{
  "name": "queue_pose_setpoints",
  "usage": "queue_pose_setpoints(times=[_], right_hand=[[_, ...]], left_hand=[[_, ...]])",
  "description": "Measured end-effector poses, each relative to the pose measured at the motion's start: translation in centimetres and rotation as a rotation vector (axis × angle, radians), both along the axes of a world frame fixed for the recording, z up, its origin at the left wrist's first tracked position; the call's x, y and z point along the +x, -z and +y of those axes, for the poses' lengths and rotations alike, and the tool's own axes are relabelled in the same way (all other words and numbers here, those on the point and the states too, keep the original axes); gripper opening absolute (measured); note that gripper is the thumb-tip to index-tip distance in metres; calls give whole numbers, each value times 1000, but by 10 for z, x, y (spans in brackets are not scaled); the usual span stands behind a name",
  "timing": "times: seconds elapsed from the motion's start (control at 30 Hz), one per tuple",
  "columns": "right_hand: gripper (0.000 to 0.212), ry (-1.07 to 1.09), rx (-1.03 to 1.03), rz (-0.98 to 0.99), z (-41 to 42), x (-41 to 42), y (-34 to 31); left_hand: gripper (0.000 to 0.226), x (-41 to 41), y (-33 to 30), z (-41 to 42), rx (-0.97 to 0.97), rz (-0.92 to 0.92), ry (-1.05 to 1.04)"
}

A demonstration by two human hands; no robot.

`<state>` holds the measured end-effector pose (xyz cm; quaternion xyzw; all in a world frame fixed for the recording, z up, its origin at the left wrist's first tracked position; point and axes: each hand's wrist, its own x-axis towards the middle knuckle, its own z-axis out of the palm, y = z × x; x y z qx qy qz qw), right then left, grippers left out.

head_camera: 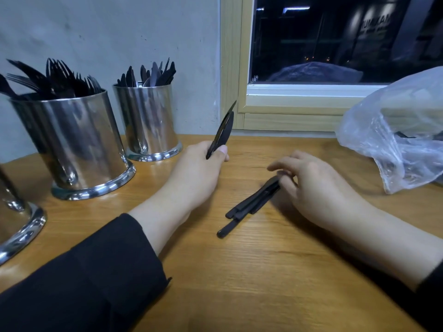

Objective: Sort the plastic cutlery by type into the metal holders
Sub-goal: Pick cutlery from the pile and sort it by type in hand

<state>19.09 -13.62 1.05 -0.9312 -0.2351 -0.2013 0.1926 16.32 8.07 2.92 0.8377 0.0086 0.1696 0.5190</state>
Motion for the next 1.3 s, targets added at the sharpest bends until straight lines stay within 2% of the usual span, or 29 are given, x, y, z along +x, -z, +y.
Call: queue_pose_setpoints(times=[0.03, 0.13, 0.2, 0.57, 0.63, 0.77, 0.97, 1.13, 1.3], right_hand=[[28, 30, -43, 63, 4, -5, 0], [56, 31, -209, 248, 19, -18, 4], [63, 43, -253, 270, 23, -18, 5], [24, -102, -284, 255, 6, -10, -5], [24, -114, -242, 234, 3, -8, -4], [35, 1, -173, 200, 2, -4, -3], [17, 58, -133, 230, 5, -5, 0], [13, 60, -71, 188, 4, -6, -1], [12, 39, 239, 110, 4, -9, -8]], left_hand=[[29, 0, 0, -1, 5, 5, 4], [29, 0, 1, -4, 33, 1, 17], [29, 0, 2, -4, 42, -1, 19], [29, 1, 3, -2, -12, 7, 23], [28, 1, 5, -1, -48, 2, 35], [26, 3, 8, -2, -106, -1, 31], [26, 4, 9, -3, -187, 15, 9], [25, 3, 9, -4, -260, -2, -5], [32, 1, 8, -7, -483, -11, -22]])
